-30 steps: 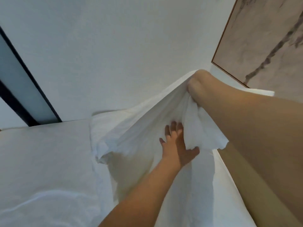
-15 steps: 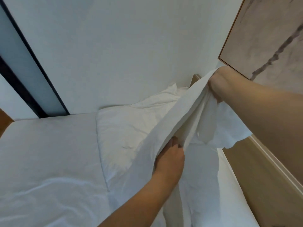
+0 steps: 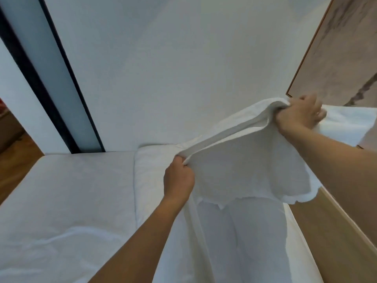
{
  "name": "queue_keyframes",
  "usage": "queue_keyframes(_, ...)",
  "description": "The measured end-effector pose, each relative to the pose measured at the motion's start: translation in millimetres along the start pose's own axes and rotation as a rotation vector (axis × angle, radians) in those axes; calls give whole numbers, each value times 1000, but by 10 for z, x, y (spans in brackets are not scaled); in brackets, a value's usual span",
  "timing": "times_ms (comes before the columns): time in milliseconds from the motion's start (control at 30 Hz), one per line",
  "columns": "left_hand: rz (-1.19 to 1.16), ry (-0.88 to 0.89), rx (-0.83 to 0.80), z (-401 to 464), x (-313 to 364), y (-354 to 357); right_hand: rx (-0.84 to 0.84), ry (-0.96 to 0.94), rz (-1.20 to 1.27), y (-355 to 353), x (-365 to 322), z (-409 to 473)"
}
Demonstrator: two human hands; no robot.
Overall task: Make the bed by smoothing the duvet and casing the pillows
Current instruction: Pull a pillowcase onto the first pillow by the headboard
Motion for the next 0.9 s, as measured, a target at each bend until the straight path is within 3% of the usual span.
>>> queue_keyframes(67,-30,-6,31,172,71,-59,-122,-423,-83,75,77,-68)
queue_keyframes(100,-18,2,28,229,126,-101,-233,-476,-81,135,194,-68)
queue_keyframes(267,177,246,-35,663,370,-215,-698,-253,56,71,200,-221)
queue_keyframes(400,314,392,-7,962,545,-250,-1003,-340,81,67,212,-582)
queue_keyframes(533,366,458,-46,1348,504,-319,-951,-447,-149,-131,299,-707)
queue_keyframes(667,453,576,-367,1145,220,-209,-943,-396,-386,-98,603,-661)
queue_keyframes(767,662,642,-606,622,150,-130,-878,-376,-482,-12,676,-565)
queue_keyframes(833,744,761,-525,795,531,-306,-756,-386,-516,-242,465,-160)
queue_keyframes(900,787,845,-266,1279,1249,-737,-518,-418,-460,-718,75,539)
Point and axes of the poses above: each hand's wrist, its own z-axis towards the middle knuckle, its own y-axis out of the palm, x = y × z, the point moved 3 cm from there along z, towards the middle knuckle, and after that the axes turned 14 degrees about z, right-handed, at the moved point
